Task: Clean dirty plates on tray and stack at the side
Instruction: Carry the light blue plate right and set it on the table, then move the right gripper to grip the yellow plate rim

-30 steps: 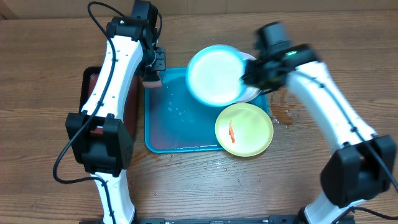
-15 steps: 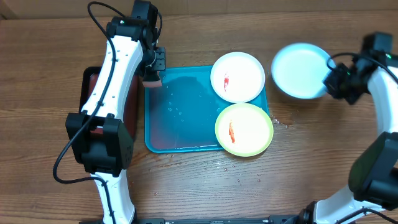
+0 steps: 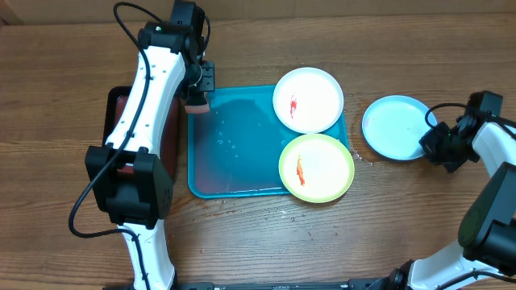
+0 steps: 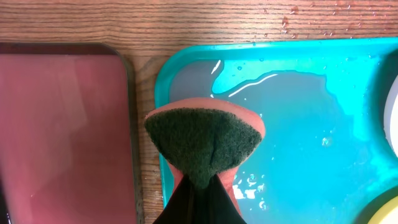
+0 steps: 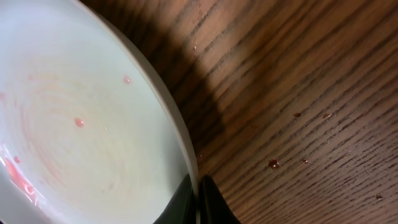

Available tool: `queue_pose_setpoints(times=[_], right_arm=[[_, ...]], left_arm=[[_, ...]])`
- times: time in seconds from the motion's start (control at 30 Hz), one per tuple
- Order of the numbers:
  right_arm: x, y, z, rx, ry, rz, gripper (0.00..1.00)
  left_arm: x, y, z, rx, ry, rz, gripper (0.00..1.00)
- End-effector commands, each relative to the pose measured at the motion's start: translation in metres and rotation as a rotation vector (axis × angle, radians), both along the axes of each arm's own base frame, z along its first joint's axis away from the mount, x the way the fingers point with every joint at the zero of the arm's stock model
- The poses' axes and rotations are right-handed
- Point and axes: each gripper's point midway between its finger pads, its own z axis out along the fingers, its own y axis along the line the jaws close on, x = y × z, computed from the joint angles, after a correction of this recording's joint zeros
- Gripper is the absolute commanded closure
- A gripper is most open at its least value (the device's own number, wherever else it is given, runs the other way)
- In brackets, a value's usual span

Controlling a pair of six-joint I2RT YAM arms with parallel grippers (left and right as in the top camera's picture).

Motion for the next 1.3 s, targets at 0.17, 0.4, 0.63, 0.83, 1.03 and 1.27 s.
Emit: queue_pose_setpoints(times=[0.17,0.4,0.63,0.83,1.03,1.27], right_arm=[[-0.001,0.007,0.012,0.026,-0.017,0.004,0.70],[0.012,0.054,0.062,0.239,-0.145,0.218,0.65],[-0.005,0.103,0.075,0.291,-0.104,0.387,0.62],[-0.027,0.140,0.055,0.236,0.022,0.523,0.61],[-0.047,0.164,0.037,0.166,0.135,0.562,0.62],[-0.066,0.180,0.020,0.102,0.212,0.571,0.66]], left_arm=[[0.001,0.004,0.002,-0.006,-0.007,0.023,0.96],[0.001,0.004,0.002,-0.006,-0.007,0.023,0.96],[0.001,0.004,0.002,-0.006,-0.007,0.022,0.96],[0.001,0.004,0.002,-0.006,-0.007,0.022,0.96],[0.000,0.004,0.002,-0.006,-0.007,0.022,0.96],[0.001,0.004,0.002,-0.006,-0.007,0.022,0.96]])
